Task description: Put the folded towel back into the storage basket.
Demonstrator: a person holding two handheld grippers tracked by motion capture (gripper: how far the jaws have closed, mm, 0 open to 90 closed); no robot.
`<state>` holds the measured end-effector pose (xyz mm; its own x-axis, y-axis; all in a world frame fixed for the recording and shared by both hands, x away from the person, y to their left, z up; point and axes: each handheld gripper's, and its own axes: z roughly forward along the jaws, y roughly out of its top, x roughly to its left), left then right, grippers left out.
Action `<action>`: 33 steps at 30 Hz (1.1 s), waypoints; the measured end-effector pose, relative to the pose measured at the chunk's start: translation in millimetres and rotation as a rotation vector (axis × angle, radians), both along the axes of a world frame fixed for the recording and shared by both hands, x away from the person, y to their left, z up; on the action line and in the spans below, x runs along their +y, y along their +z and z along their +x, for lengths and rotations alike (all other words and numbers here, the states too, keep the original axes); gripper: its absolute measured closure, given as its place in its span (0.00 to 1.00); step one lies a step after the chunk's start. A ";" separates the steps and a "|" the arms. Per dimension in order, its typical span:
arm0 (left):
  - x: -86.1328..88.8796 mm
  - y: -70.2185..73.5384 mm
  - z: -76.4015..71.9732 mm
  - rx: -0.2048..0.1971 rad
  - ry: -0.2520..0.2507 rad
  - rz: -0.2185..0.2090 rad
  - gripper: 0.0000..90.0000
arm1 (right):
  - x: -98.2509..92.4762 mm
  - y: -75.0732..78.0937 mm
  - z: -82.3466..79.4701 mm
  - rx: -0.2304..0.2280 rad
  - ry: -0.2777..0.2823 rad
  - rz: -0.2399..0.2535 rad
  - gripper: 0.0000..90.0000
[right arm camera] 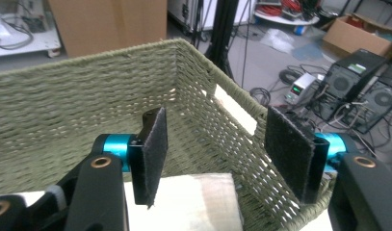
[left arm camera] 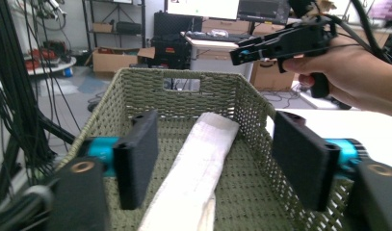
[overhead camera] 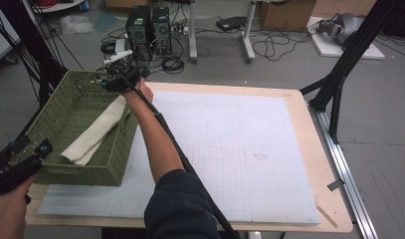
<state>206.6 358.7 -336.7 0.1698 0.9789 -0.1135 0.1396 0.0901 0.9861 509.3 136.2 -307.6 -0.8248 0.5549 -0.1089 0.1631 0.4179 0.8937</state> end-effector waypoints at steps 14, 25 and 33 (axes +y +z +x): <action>-21.5 1.7 9.5 0.010 -0.152 -0.015 0.20 | -48.2 5.2 -20.4 0.034 0.064 0.043 0.31; -36.4 7.8 11.8 0.001 -0.213 -0.018 0.20 | -86.1 15.9 -37.4 0.018 0.078 0.037 0.27; -54.4 12.5 16.2 0.001 -0.271 -0.008 0.20 | -114.4 19.4 -47.5 0.008 0.066 0.036 0.23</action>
<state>222.8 304.4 -324.2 0.4251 0.8969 -0.1217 0.1610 0.0574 0.9853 461.7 21.9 -288.2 -0.8607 0.5024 -0.0826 0.1437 0.3954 0.9072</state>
